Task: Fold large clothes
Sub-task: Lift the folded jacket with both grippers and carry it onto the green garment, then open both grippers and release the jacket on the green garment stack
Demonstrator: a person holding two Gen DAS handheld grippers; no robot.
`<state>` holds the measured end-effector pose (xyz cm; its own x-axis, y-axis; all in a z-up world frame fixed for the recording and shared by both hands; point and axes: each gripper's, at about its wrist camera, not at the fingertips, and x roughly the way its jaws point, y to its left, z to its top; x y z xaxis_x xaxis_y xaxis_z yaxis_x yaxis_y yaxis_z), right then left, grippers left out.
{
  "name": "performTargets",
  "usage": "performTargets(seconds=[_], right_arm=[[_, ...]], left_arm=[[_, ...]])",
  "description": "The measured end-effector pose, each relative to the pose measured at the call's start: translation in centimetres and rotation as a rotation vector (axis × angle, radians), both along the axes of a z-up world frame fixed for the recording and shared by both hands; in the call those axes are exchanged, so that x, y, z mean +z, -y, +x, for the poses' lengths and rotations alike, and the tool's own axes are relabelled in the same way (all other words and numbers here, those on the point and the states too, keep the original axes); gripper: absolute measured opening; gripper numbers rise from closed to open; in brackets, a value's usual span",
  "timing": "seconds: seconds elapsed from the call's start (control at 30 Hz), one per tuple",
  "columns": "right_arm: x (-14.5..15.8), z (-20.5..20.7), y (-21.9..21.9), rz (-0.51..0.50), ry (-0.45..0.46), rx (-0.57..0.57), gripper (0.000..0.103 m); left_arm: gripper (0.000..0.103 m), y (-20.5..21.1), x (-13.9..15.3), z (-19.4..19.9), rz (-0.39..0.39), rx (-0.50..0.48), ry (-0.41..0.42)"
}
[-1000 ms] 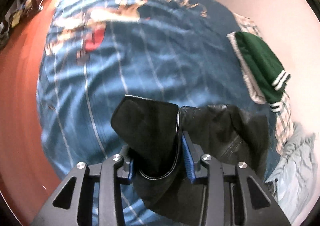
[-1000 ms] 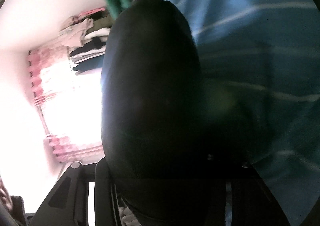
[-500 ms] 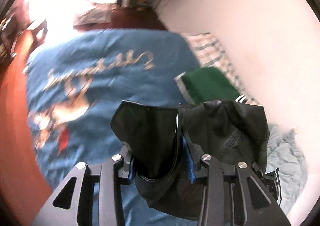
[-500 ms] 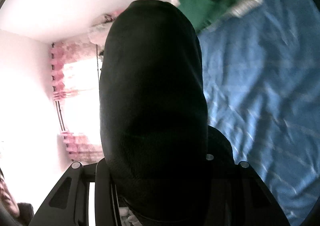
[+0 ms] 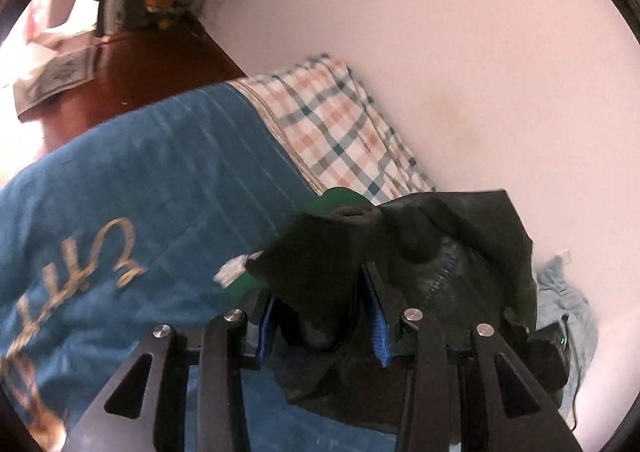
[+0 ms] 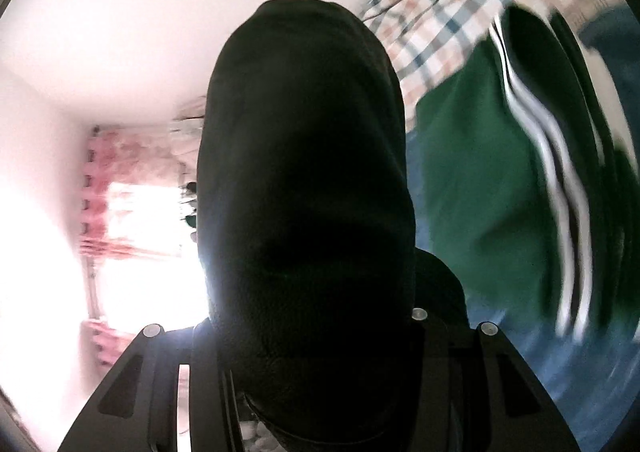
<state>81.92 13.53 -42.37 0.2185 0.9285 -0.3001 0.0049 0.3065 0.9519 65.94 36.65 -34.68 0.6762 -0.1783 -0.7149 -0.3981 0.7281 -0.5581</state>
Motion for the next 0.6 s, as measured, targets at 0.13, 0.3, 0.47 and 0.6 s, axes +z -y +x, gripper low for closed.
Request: performTargets(seconds=[0.13,0.3,0.47,0.6], right_arm=[[-5.1,6.6,0.7,-0.096,-0.042,0.001,0.047],[-11.0,9.7,3.8,-0.086,-0.126,-0.048,0.048],[-10.4,8.7,4.5,-0.162,-0.093,-0.052,0.055],[-7.6,7.6,3.3,-0.34,-0.058,-0.075,0.066]], left_arm=[[0.035,1.6,-5.3,6.6,0.052,-0.082,-0.046],[0.034,2.8,-11.2,10.7,0.065,-0.12,-0.155],[0.036,3.0,-11.7,11.0,0.123,-0.126,-0.2],[0.038,4.2,-10.4,10.9,0.262,-0.17,-0.239]])
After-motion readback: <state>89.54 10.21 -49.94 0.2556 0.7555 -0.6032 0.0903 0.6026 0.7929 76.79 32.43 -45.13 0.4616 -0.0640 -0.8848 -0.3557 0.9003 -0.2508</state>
